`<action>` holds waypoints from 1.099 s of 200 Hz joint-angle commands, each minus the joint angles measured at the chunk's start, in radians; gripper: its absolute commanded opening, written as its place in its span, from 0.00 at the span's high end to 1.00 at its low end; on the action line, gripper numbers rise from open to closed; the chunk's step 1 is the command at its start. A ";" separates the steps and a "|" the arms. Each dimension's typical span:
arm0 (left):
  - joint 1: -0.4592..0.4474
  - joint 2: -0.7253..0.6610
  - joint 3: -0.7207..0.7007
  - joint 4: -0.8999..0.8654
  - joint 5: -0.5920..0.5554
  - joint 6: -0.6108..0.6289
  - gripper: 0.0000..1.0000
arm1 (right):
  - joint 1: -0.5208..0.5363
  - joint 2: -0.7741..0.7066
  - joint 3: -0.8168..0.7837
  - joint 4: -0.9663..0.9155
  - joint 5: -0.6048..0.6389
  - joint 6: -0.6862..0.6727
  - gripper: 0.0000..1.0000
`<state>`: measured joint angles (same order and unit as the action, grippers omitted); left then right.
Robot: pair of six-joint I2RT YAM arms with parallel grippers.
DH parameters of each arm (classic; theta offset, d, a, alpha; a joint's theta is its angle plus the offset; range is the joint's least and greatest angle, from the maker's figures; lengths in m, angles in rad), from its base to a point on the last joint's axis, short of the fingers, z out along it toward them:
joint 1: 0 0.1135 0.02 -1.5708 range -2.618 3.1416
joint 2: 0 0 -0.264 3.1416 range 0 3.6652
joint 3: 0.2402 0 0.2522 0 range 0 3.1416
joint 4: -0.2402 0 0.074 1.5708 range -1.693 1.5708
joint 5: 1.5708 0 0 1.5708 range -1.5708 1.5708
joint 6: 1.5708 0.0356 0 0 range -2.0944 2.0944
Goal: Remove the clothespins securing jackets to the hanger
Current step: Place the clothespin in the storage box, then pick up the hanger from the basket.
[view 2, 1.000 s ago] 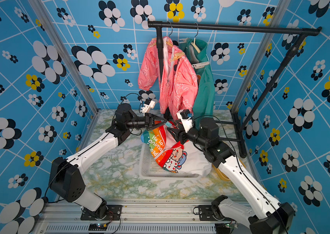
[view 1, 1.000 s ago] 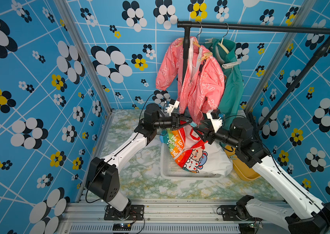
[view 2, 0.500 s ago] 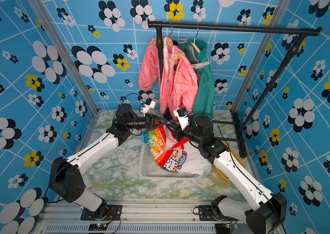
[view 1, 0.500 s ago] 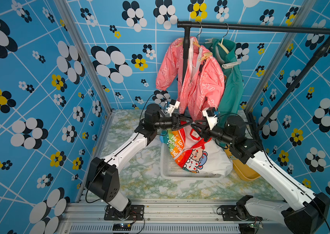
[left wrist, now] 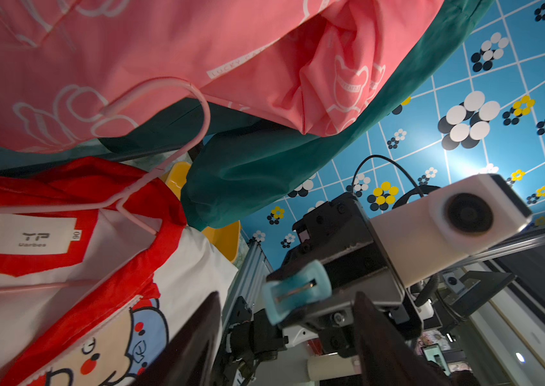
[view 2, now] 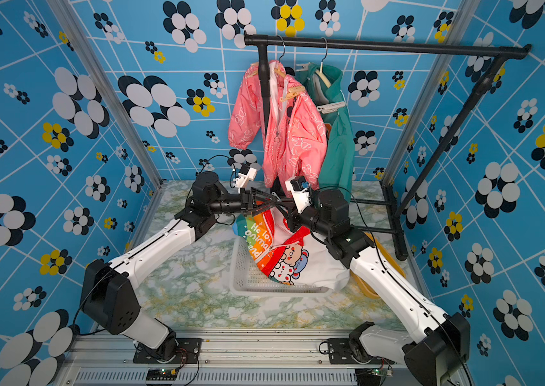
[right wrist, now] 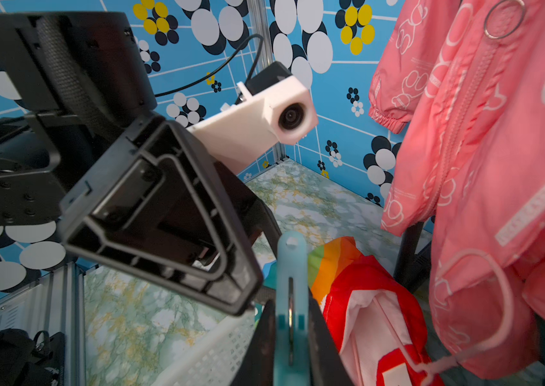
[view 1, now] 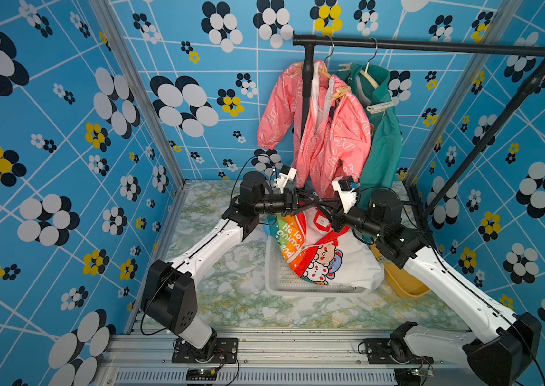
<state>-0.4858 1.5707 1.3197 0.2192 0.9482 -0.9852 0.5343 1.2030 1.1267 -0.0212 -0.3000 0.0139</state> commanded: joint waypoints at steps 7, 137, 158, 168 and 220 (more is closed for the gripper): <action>0.020 -0.083 0.055 -0.206 -0.106 0.189 0.12 | 0.000 -0.086 0.005 -0.072 0.116 -0.047 0.95; -0.228 0.218 0.312 -0.377 -0.768 0.818 0.40 | -0.177 -0.339 0.022 -0.576 1.013 0.111 0.87; -0.241 0.254 0.331 -0.334 -0.789 0.836 0.34 | -0.300 -0.269 -0.020 -0.565 0.881 0.156 0.88; -0.242 0.270 0.331 -0.308 -0.803 0.837 0.34 | -0.368 -0.253 -0.046 -0.541 0.801 0.187 0.88; -0.243 0.349 0.367 -0.231 -0.791 0.812 0.50 | -0.576 -0.111 -0.135 -0.506 0.553 0.305 0.88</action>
<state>-0.7315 1.8771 1.6470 -0.0795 0.1658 -0.1791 -0.0093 1.0348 1.0199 -0.5282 0.3794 0.2344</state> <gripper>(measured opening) 0.534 0.159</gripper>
